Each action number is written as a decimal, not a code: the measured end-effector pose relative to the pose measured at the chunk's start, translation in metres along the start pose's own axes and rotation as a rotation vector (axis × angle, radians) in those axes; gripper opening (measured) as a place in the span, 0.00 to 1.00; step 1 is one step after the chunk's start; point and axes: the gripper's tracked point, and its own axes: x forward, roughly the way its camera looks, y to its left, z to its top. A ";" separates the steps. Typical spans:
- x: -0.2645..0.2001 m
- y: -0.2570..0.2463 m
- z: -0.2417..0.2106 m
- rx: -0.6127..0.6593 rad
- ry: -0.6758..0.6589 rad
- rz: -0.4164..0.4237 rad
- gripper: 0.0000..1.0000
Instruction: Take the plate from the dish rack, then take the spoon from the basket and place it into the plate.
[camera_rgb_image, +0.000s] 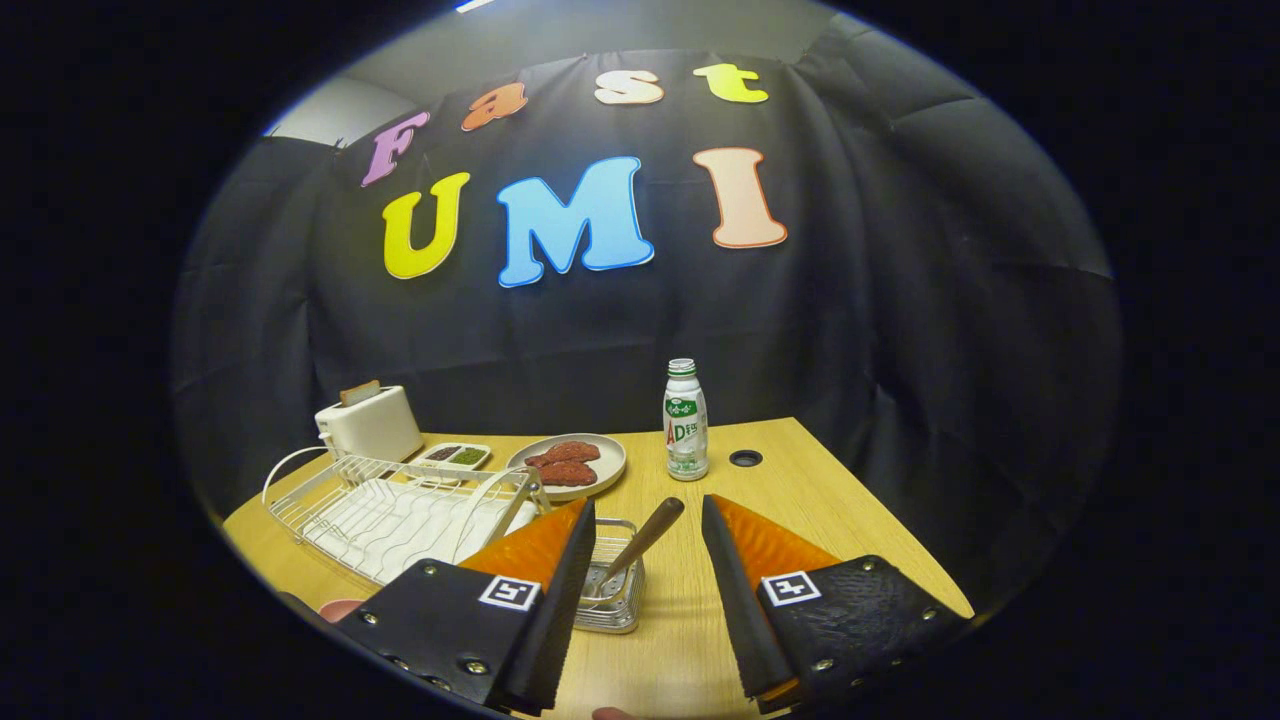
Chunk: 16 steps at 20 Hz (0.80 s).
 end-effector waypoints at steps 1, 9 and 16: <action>0.007 -0.002 -0.005 0.007 0.005 0.002 0.66; 0.044 0.003 -0.019 0.090 0.017 0.033 0.61; 0.036 0.027 -0.016 0.112 -0.001 0.044 0.12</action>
